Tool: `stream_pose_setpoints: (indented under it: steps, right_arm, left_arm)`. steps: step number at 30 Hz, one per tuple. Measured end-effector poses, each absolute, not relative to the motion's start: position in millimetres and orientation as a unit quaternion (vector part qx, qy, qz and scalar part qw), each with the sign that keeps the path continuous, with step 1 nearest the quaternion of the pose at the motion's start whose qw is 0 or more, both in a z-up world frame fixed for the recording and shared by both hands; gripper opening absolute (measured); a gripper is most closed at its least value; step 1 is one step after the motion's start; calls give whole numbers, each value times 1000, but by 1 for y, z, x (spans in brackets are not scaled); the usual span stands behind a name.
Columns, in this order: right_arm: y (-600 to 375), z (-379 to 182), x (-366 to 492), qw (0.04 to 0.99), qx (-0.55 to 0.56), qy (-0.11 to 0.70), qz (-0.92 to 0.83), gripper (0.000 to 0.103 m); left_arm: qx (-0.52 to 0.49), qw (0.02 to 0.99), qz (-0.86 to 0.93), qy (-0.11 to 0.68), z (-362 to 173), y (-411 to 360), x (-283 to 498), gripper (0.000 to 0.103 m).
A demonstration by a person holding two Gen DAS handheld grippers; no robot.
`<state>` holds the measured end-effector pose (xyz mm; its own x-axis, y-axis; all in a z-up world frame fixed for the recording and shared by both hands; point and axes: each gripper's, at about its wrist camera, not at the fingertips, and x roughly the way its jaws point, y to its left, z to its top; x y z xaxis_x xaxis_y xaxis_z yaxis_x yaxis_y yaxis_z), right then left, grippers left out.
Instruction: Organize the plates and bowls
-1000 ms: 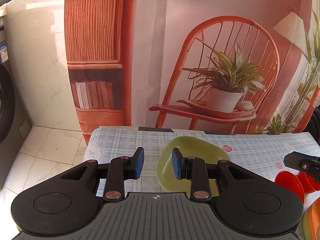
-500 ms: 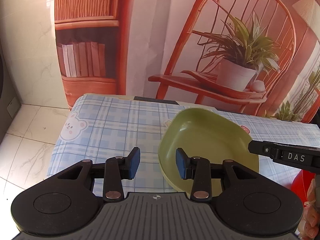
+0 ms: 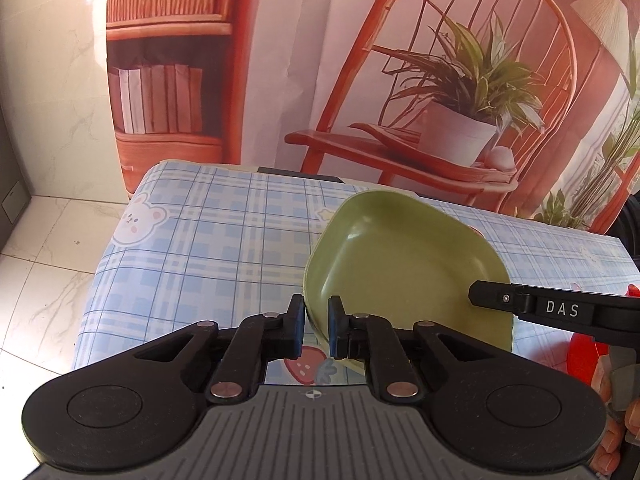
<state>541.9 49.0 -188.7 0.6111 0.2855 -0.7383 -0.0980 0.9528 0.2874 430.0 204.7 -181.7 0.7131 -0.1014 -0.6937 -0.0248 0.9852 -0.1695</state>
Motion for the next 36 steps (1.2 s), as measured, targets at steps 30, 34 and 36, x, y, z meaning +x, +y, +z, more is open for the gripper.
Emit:
stream_pose_setpoints:
  steps: [30, 34, 36]
  right_arm:
    - [-89, -80, 383, 928, 170, 322, 81, 12]
    - [-123, -85, 356, 929, 181, 317, 63, 12]
    - [-139, -88, 345, 927, 190, 318, 55, 12]
  left_arm:
    - [-32, 941, -85, 327, -94, 73, 319, 13]
    - [-21, 938, -108, 328, -98, 43, 310, 13]
    - [-16, 936, -120, 330, -101, 28, 306, 13]
